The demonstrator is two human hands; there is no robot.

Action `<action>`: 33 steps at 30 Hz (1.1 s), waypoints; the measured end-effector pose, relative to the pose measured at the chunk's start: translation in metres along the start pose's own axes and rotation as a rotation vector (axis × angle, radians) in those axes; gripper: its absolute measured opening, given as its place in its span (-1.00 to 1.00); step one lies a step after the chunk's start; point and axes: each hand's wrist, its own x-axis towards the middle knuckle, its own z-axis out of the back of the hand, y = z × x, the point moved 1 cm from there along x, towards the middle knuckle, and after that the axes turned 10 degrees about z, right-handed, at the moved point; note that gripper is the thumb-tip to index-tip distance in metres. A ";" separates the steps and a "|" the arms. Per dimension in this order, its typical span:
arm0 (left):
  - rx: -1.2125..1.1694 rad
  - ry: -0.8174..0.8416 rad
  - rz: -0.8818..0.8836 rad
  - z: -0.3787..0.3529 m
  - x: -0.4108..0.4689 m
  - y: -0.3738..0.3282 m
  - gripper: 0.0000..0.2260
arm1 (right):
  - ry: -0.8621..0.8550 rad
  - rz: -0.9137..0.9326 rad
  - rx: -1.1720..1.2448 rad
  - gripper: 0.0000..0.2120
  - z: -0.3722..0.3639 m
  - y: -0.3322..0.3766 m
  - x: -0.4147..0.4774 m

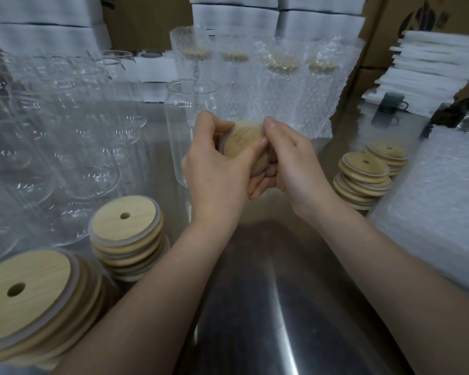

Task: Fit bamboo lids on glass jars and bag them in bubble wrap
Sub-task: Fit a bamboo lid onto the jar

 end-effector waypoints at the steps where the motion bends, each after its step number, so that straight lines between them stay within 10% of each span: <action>1: -0.010 -0.005 0.001 0.000 0.000 -0.001 -0.68 | 0.004 0.009 0.004 -0.68 -0.001 0.000 -0.001; 19: -0.192 0.155 0.117 -0.005 0.000 -0.006 -0.67 | -0.031 -0.129 0.270 -0.61 0.010 -0.003 0.004; 27: 0.260 -0.153 -0.347 0.003 -0.012 -0.013 -0.51 | -0.174 -0.222 0.475 -0.56 0.014 -0.006 0.008; 33: 0.466 -0.291 0.068 0.006 0.002 0.007 -0.15 | -0.278 -0.262 0.726 -0.59 0.020 -0.005 0.008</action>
